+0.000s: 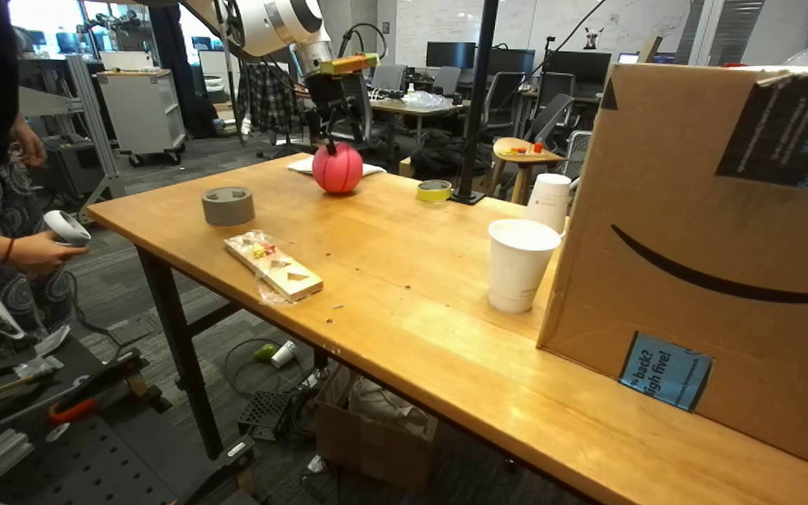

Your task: Put the white ball in the cup then put the ball over the masking tape

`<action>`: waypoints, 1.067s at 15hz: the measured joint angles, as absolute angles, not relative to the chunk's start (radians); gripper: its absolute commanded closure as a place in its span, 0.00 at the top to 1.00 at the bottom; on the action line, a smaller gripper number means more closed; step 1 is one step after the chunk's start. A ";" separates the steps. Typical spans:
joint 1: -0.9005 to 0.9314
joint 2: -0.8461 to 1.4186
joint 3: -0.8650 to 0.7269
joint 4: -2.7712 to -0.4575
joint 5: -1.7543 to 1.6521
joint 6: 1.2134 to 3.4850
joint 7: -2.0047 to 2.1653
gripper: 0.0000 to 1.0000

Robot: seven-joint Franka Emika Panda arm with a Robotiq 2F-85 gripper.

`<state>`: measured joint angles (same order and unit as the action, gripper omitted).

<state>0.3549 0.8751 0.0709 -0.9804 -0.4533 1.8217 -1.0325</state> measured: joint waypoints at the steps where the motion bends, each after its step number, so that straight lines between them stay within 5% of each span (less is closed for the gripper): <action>1: 0.355 0.875 0.071 -0.983 -0.453 1.816 -1.031 0.86; 2: 0.355 0.875 0.071 -0.986 -0.452 1.812 -1.030 0.71; 4: 0.355 0.874 0.072 -0.991 -0.449 1.802 -1.025 0.64; 12: 0.358 0.850 0.075 -1.025 -0.449 1.777 -0.981 0.09; 16: 0.359 0.817 0.075 -1.056 -0.449 1.777 -0.953 0.07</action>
<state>0.3586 0.8169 0.0746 -1.0565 -0.4488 1.7768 -0.9531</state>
